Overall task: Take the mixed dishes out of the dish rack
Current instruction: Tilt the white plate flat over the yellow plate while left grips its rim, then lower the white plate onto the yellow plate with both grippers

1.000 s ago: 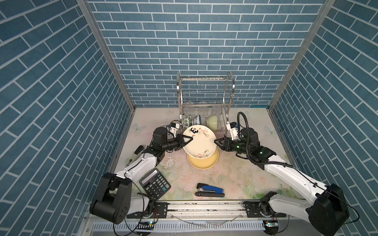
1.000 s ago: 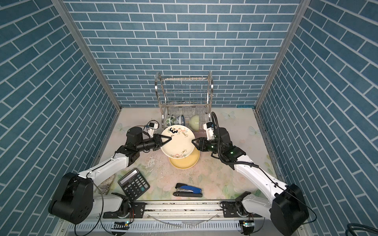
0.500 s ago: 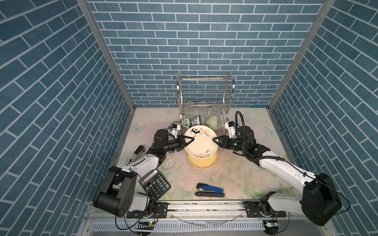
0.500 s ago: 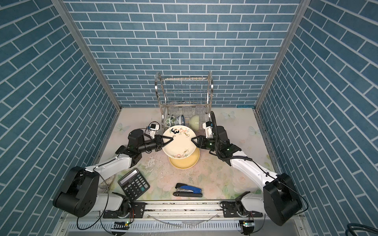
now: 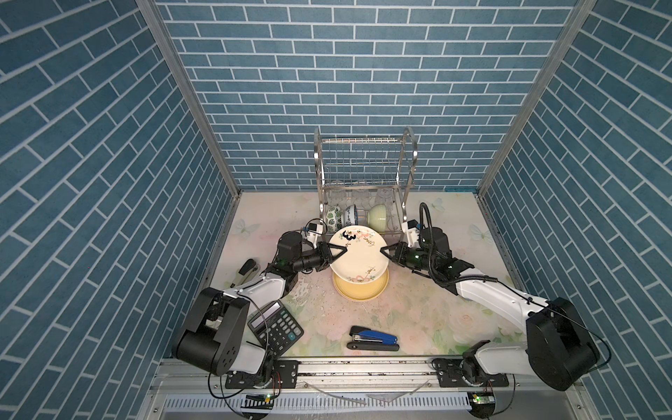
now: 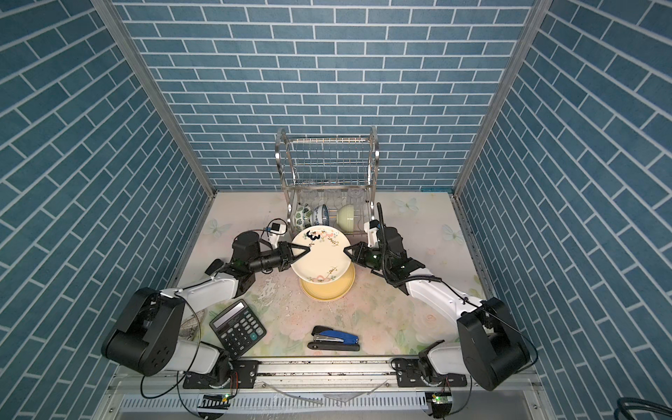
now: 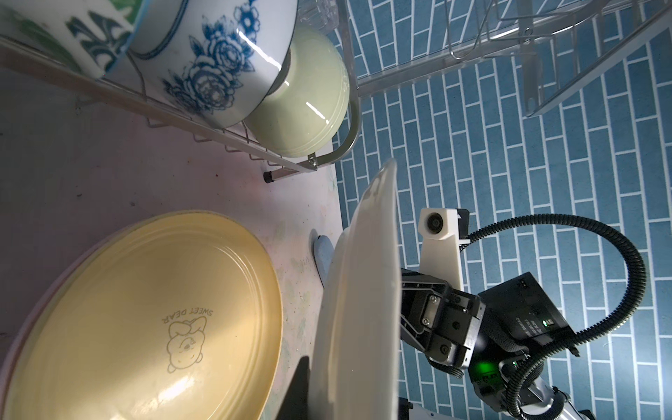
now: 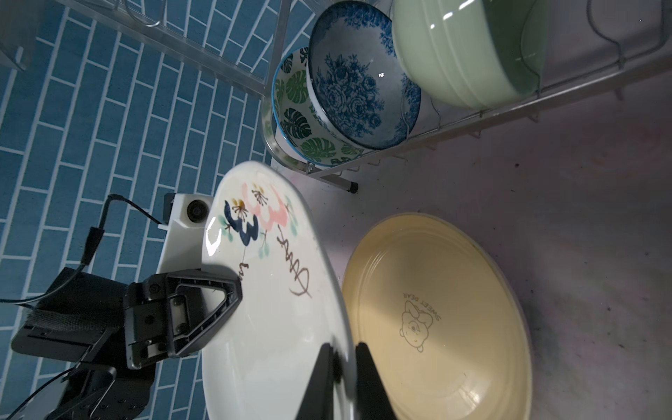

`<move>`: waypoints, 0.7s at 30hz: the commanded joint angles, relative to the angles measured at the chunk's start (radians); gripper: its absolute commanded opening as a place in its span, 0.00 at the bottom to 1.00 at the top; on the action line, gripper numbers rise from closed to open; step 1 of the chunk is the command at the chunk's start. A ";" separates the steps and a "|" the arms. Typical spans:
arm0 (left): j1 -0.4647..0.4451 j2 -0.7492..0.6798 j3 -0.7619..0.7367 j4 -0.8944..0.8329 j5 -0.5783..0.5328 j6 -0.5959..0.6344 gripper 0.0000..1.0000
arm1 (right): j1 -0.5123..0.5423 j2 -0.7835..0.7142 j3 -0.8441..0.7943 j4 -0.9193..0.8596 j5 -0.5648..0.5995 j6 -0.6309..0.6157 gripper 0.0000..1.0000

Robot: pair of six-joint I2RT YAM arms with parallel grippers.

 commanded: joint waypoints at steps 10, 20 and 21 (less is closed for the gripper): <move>-0.024 -0.051 0.040 -0.276 -0.064 0.246 0.61 | -0.012 -0.008 -0.147 0.118 0.016 -0.007 0.00; -0.021 -0.003 0.046 -0.314 -0.129 0.262 0.77 | -0.050 0.032 -0.190 0.161 0.006 -0.002 0.00; -0.021 0.002 0.047 -0.312 -0.130 0.263 0.77 | -0.051 0.039 -0.191 0.166 0.006 -0.002 0.00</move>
